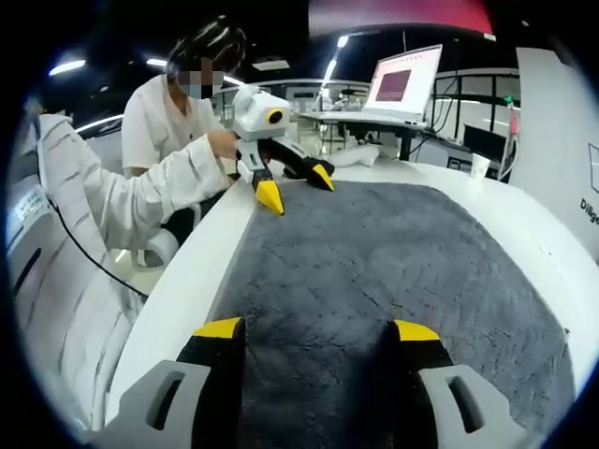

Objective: Open the folded towel by lifting each exposed corner and separating the folded layers until the towel lies flat within the target outline without major curled edges

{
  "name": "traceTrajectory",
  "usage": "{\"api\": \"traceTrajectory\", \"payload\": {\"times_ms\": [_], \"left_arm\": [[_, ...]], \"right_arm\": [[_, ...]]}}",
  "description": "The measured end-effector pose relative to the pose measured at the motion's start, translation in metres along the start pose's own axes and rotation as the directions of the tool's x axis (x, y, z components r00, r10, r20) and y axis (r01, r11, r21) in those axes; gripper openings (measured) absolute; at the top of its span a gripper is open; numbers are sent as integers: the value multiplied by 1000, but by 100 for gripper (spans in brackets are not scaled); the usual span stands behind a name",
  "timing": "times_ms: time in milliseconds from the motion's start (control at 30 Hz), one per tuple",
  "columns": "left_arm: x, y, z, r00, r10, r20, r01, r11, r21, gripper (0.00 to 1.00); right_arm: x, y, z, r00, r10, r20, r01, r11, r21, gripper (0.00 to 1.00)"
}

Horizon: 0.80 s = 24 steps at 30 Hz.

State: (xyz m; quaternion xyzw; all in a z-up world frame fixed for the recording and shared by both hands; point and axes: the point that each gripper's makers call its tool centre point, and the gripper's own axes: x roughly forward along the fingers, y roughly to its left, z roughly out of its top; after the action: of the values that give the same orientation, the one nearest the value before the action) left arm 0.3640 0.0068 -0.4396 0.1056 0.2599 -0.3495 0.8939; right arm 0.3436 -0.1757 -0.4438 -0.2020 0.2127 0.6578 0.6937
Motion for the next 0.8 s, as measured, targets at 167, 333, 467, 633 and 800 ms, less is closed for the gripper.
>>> {"api": "traceTrajectory", "payload": {"times_ms": [167, 333, 467, 633, 800], "left_arm": [[0, 0, 0, 1000, -3, 9, 3, 1000, 1, 58], [0, 0, 0, 1000, -2, 11, 2, 1000, 1, 58], [0, 0, 0, 1000, 1, 4, -1, 1000, 3, 58], [-1, -1, 0, 1000, 3, -1, -3, 1000, 4, 58], [-1, 0, 0, 1000, 3, 15, -3, 1000, 2, 58]], "right_arm": [[-6, 1, -5, 1000, -1, -8, 1, 1000, -2, 57], [-9, 2, -7, 1000, -5, -16, 5, 1000, -1, 56], [-12, 2, -8, 1000, -19, -22, 19, 1000, 6, 56], [-18, 1, -8, 998, -43, -48, 43, 999, 4, 55], [-41, -7, -12, 998, -65, -5, 65, 998, 7, 57]]}}
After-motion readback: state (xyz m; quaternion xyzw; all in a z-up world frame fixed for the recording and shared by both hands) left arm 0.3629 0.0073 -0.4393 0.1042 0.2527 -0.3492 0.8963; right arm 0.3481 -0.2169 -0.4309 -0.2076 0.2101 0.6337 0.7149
